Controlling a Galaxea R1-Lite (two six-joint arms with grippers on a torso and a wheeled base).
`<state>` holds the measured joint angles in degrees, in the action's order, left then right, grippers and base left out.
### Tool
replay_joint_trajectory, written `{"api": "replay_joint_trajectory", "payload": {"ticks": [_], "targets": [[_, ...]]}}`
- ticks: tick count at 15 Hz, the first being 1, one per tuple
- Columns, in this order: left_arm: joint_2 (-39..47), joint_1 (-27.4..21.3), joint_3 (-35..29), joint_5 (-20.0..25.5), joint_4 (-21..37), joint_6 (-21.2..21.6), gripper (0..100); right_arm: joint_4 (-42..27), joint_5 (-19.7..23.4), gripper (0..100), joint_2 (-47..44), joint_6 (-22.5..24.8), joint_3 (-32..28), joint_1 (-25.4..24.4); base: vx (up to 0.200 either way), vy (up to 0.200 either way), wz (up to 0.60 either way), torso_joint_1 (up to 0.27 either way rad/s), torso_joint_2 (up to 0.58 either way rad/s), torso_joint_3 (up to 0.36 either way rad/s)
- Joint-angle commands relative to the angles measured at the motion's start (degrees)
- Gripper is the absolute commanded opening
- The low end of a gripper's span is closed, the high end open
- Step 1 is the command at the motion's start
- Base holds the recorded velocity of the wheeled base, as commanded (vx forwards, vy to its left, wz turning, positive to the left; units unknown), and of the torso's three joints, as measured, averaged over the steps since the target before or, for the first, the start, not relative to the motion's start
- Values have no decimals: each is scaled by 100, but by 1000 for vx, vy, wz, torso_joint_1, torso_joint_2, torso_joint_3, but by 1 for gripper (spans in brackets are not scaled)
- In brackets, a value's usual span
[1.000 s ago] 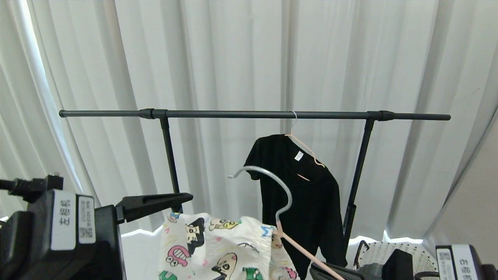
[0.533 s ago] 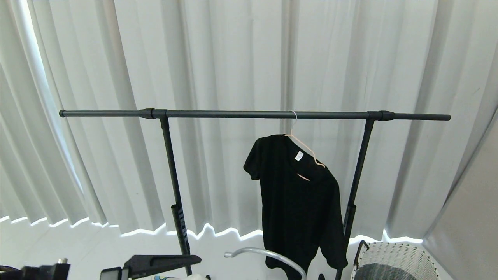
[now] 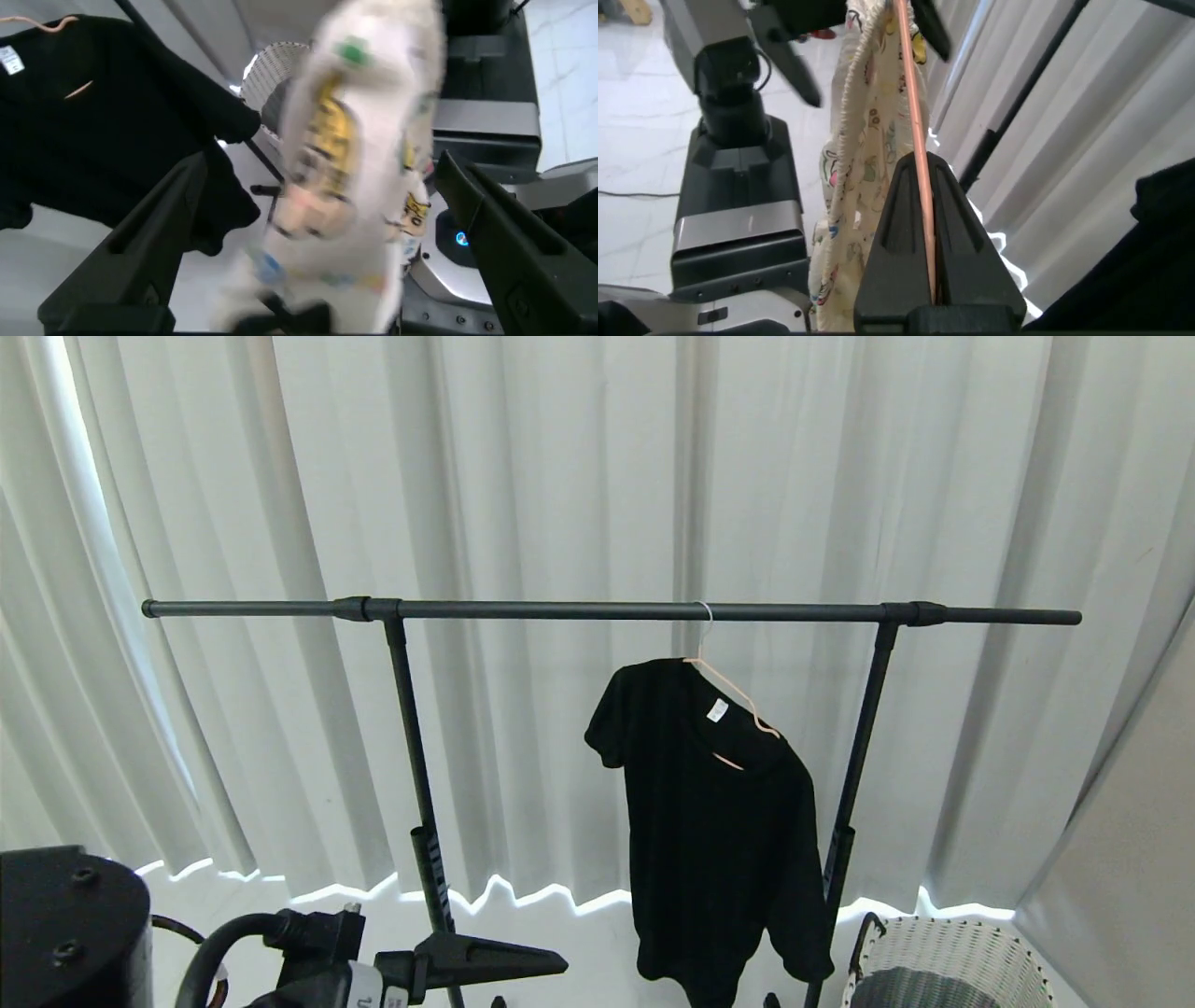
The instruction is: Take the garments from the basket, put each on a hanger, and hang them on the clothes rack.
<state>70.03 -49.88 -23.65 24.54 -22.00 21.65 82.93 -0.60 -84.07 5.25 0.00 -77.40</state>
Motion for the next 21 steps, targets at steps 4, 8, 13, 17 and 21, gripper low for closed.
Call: {"api": "replay_joint_trajectory", "payload": {"ticks": [4,8,13,17,21], "targets": [[204,49,10,51,3,15,100,4,-11,0,4,99,0,-135,0,0,0,0,0,0],[221,-162,18,51,3,15,0,4,-11,0,4,99,0,-135,0,0,0,0,0,0],[239,-153,18,42,3,23,0,-5,-11,0,22,143,0,-135,0,0,0,0,0,0],[423,-136,10,7,-23,23,0,-5,-19,100,-13,178,0,-109,0,0,0,0,0,0],[520,-13,176,-687,-23,375,0,-5,-37,100,13,169,0,339,0,0,0,0,0,0]]}}
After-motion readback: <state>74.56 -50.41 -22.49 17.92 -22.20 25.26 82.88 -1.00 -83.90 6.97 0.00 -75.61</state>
